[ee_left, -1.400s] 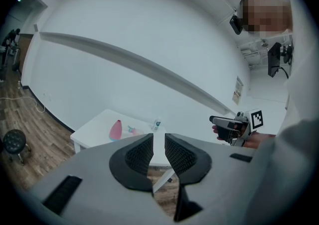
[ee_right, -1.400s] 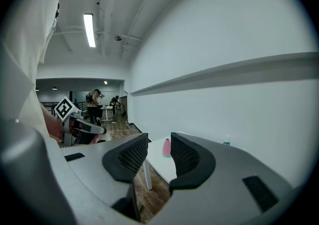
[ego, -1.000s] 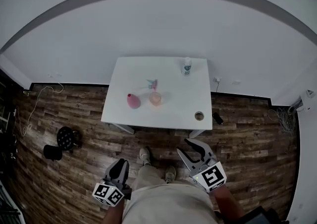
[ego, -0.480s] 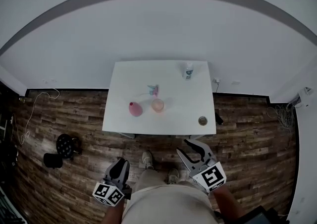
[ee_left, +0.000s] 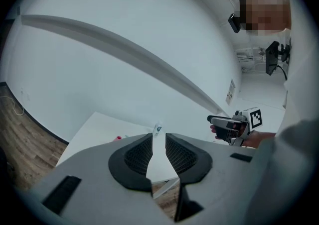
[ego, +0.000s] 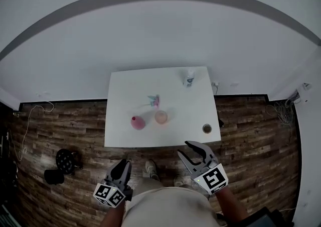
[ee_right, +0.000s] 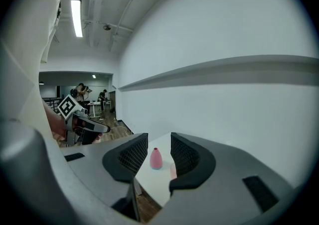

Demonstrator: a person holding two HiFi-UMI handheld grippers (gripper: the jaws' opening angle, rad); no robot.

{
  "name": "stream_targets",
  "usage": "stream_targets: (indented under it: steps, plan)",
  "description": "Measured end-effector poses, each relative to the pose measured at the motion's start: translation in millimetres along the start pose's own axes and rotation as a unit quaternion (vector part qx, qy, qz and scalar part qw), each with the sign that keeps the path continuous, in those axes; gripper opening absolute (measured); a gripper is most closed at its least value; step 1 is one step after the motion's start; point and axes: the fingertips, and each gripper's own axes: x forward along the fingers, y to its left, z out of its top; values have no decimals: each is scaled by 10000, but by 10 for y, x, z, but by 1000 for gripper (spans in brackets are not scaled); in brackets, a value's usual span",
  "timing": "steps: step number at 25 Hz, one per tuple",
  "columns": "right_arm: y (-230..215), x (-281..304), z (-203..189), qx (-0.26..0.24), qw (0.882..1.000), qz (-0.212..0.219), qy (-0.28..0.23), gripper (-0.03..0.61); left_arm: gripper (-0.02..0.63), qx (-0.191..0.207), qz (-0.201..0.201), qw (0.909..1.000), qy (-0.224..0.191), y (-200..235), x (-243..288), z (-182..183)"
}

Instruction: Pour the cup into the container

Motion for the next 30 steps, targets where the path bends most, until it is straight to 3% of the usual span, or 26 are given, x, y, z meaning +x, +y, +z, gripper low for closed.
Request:
stream_targets:
  steps: [21,30]
  plan:
    - [-156,1006,125,188,9971,-722,139,141,91,416,-805,9952,371,1005,622,503]
    - [-191,1114,151,337,9951,-927,77,164,120,606,-1090,9909,500,1139,767,551]
